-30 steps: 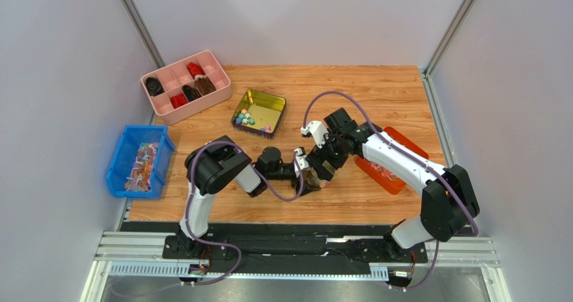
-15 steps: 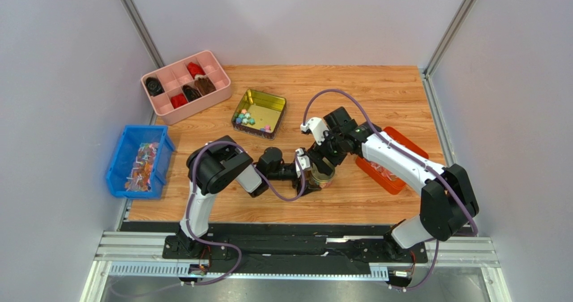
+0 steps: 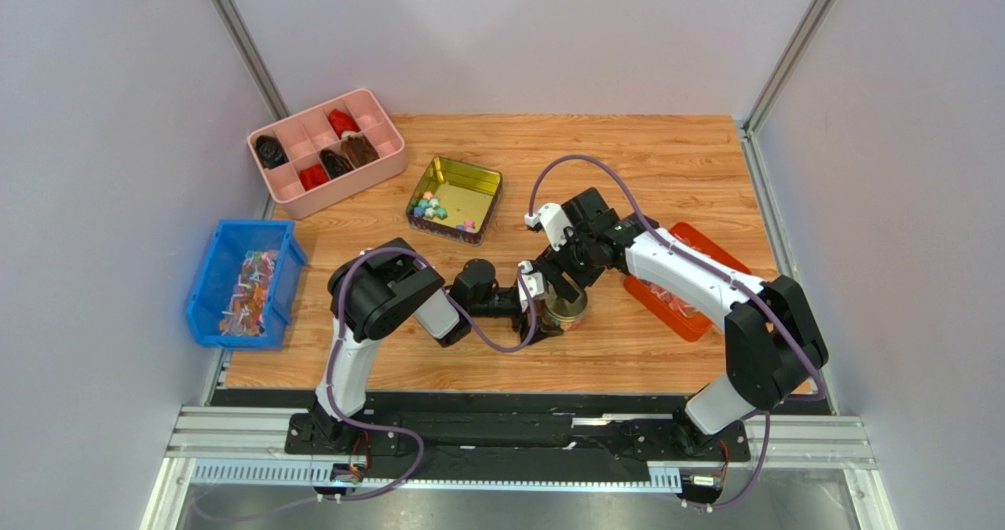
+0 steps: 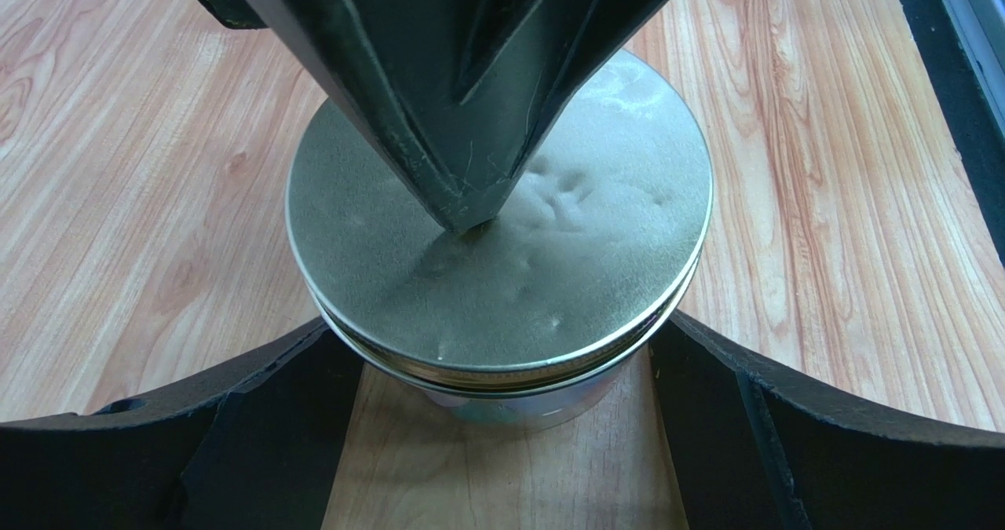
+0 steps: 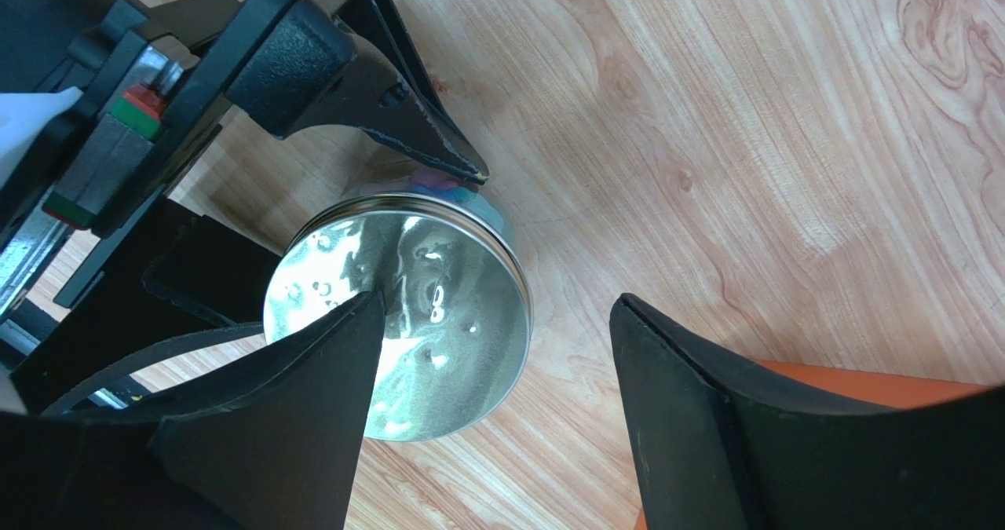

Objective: Pack the candies
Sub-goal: Screw the bottle lid onto the packing bottle.

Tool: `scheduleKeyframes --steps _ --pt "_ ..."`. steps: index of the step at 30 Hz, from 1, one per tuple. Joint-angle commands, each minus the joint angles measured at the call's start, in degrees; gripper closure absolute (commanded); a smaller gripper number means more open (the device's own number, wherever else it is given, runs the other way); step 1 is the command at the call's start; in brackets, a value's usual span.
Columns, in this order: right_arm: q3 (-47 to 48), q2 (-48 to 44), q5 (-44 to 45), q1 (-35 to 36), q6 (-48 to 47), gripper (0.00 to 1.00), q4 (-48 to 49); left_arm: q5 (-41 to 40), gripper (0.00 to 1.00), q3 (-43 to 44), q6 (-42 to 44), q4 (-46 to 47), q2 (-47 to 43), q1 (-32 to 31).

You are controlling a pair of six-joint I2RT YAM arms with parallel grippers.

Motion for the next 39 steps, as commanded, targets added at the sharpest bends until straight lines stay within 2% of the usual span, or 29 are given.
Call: scheduleKeyframes --steps 1,5,12,16,18,33,35,39 --pt "-0.29 1.87 2.21 2.22 -0.06 0.27 1.76 0.92 0.05 1.25 1.28 3.44 -0.83 -1.16" --pt "-0.12 -1.37 2.30 1.52 -0.67 0.27 1.24 0.48 0.05 1.25 1.28 3.53 -0.92 -1.16" --pt "0.41 -5.07 -5.60 -0.33 -2.96 0.28 -3.07 -0.40 0.08 1.42 0.67 3.79 -1.00 -1.24" --pt "0.23 -3.85 -8.15 -1.03 -3.66 0.40 -3.86 -0.23 0.12 1.51 0.75 3.71 -1.09 -1.16" --pt "0.32 -3.23 -9.21 -1.82 -3.93 0.43 -4.04 -0.31 0.14 1.51 0.93 3.62 -1.18 -1.16" --pt "0.15 -1.21 -14.04 -6.05 -4.89 0.45 -5.00 -0.58 0.26 2.48 1.11 1.33 -1.36 -1.24" --pt "0.32 -0.68 -15.62 -6.13 -5.33 0.48 -5.97 -1.01 0.27 2.48 1.02 1.42 -1.36 -1.24" --pt "0.50 0.11 -16.33 -6.31 -5.60 0.59 -7.03 -1.28 0.27 2.48 1.11 1.60 -1.36 -1.16"
